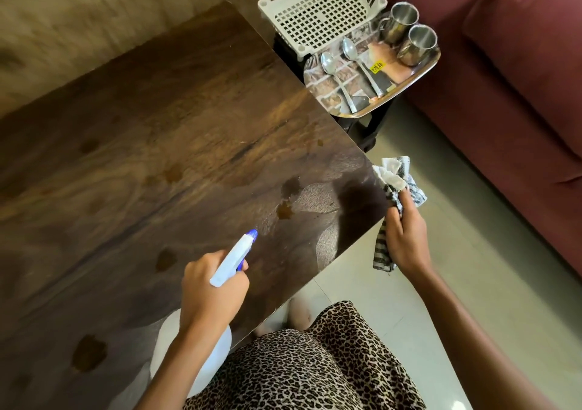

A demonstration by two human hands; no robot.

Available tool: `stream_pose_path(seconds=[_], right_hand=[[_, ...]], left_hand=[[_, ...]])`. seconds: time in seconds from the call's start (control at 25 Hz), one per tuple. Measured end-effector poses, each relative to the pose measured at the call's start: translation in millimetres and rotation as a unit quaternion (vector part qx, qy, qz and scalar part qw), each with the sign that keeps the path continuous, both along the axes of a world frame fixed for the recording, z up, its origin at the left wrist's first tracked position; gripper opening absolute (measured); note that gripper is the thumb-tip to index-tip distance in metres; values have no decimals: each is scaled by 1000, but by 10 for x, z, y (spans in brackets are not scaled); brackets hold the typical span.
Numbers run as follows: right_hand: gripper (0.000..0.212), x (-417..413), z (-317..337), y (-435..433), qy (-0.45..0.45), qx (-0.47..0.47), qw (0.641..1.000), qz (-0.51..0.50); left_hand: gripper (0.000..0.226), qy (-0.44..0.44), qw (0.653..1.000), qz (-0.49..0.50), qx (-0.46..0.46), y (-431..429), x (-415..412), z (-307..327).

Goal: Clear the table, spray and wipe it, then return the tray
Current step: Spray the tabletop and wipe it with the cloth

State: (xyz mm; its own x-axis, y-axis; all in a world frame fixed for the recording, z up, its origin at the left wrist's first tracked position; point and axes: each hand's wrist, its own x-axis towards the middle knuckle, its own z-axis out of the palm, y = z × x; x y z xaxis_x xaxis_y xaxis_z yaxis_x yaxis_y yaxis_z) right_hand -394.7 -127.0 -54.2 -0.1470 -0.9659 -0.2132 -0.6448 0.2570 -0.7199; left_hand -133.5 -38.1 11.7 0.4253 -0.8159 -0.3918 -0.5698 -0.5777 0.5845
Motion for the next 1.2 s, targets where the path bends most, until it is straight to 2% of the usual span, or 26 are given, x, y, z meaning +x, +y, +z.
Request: stream_pose_path(seconds=[0.12,0.28,0.48,0.6,0.72,0.8,0.88,0.96,1.08,1.2], right_hand=[[68,46,12,-109,7,-8,1000,15],[45,207,-101,-414,44,-27,998,45],[56,668,-437,-1024,180,44,981,57],[61,1258,-647,-1134,281,13,946,160],[60,1557,-727,-664,286,-43,900,327],[61,1357,-729,-305,288,-59,870,396],[65,990,-723,-278,302,-48,870,388],[62,790,-740,-666,323,-22,891,319],[59,1072,-723,-1548,336,-3,911,238],[59,1503,-739,-1894,319,-2,912,257]], left_hand=[[16,20,998,10,-54,-127,75,93],[16,33,988,11,-149,-464,188,215],[27,25,955,45,-291,-830,269,42],[35,16,935,59,-348,-1015,307,-142],[34,-19,931,59,-360,-1085,332,-268],[29,-42,929,37,-365,-1084,335,-339],[31,-40,923,32,-381,-1096,347,-397],[31,-37,914,26,-403,-1114,364,-453],[31,-42,910,14,-412,-1177,345,-497],[40,-56,907,21,-416,-1233,299,-515]])
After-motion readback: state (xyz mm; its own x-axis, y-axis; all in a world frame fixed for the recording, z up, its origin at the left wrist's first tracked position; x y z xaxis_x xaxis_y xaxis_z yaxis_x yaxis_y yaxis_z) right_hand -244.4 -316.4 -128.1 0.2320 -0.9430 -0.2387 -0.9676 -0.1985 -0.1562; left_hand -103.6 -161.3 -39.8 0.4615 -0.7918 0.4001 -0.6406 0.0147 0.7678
